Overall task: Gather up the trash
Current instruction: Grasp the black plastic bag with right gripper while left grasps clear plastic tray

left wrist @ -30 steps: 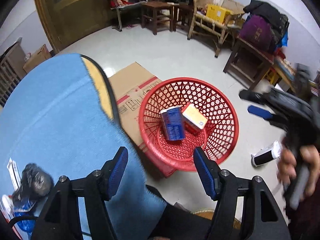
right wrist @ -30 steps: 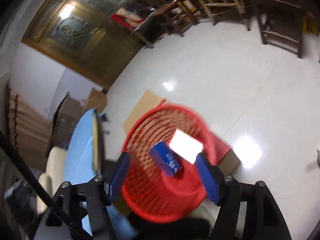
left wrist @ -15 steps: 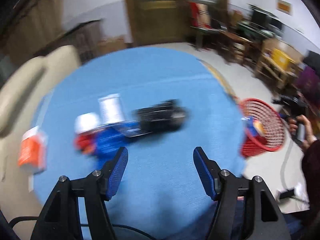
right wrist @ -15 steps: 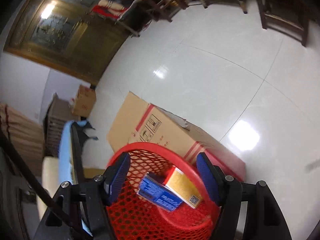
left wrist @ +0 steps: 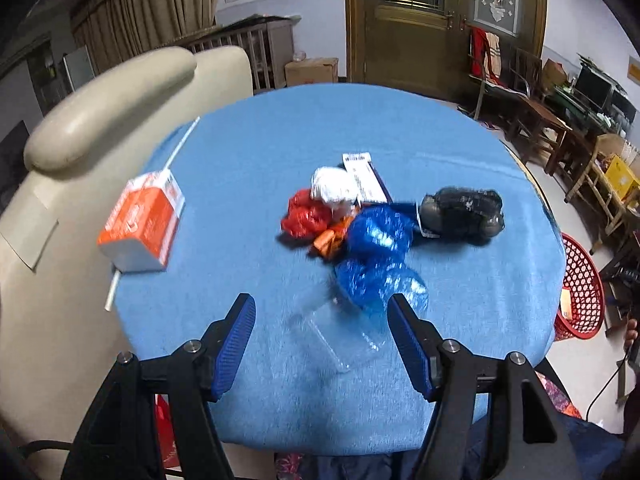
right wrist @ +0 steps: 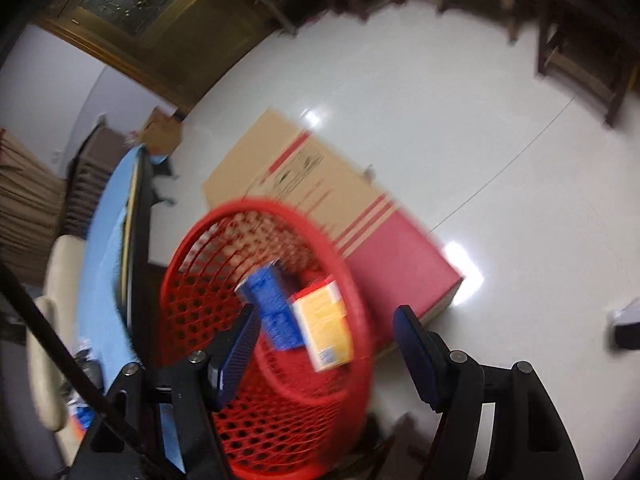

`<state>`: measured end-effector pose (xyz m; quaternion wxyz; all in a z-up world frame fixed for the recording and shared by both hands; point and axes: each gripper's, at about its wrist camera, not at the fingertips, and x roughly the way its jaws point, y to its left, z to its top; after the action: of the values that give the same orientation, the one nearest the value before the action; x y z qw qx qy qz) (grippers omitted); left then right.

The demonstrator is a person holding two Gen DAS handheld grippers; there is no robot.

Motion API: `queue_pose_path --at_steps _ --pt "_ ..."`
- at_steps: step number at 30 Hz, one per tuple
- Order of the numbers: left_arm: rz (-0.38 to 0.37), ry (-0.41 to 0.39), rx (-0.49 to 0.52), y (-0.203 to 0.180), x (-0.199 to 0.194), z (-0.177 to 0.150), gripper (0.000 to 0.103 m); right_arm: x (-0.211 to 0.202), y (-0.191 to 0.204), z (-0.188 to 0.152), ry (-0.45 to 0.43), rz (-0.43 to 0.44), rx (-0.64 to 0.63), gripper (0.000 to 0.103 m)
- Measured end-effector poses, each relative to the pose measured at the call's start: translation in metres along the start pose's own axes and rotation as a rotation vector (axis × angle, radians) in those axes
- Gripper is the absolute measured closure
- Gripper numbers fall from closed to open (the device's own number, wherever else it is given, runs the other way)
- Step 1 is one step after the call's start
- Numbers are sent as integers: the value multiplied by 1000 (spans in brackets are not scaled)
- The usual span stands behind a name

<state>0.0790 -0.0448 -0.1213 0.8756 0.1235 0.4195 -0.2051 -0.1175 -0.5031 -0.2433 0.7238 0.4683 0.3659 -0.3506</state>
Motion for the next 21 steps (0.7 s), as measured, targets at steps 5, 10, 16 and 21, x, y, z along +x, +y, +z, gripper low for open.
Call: queue_pose_path --at_steps 5,10,16,21 --pt "-16 40 10 13 14 -17 32 -56 51 5 -165 20 -147 30" --pt "-85 104 -49 23 32 -34 32 -80 143 -28 -172 206 -376 30" --pt "-194 109 -69 10 39 -33 32 -33 246 -76 19 383 -537 30" --pt "-259 149 -122 8 54 -24 31 8 307 -100 144 419 -594 30"
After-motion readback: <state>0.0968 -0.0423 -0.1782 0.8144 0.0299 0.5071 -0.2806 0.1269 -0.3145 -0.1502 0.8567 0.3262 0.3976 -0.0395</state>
